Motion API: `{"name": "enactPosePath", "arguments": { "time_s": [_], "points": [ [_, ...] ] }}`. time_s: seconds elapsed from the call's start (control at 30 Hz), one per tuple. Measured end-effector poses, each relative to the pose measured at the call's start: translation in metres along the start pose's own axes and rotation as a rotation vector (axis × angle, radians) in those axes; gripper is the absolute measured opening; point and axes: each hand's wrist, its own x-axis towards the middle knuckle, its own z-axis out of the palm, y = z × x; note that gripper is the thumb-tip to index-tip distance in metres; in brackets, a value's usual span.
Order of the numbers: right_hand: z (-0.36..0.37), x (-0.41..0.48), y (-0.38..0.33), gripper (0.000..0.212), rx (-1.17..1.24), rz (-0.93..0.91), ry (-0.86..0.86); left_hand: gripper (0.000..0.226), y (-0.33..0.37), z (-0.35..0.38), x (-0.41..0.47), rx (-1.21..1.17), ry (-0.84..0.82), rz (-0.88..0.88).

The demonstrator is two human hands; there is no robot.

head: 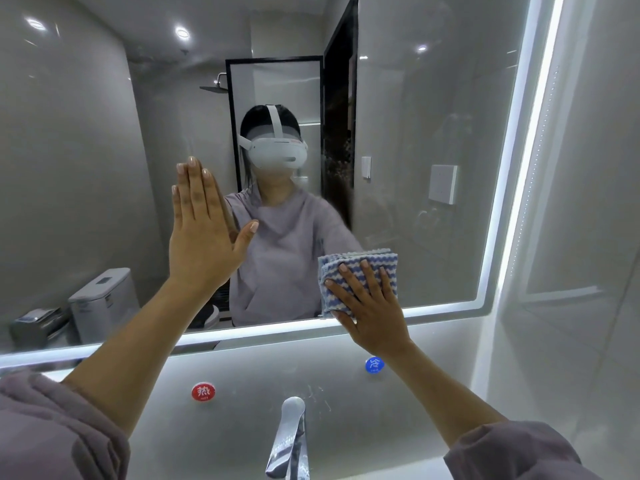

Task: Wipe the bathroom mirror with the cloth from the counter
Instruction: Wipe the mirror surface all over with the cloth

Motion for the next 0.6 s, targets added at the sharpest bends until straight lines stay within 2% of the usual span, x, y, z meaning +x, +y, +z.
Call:
{"name": "enactPosePath", "arguments": {
  "time_s": [0.2, 0.47, 0.6],
  "points": [
    [-0.001, -0.032, 0.057, 0.057, -0.018, 0.092, -0.044, 0.095, 0.0, 0.001, 0.0, -0.004, 0.008, -0.006],
    [-0.017, -0.059, 0.116, 0.065, 0.009, 0.427, -0.222, 0.093, 0.003, 0.0, 0.0, 0.002, 0.032, 0.004],
    [-0.024, -0.066, 0.134, 0.069, 0.053, 0.548, -0.235, 0.094, 0.004, -0.002, 0.0, -0.019, 0.037, 0.002]
  ]
}}
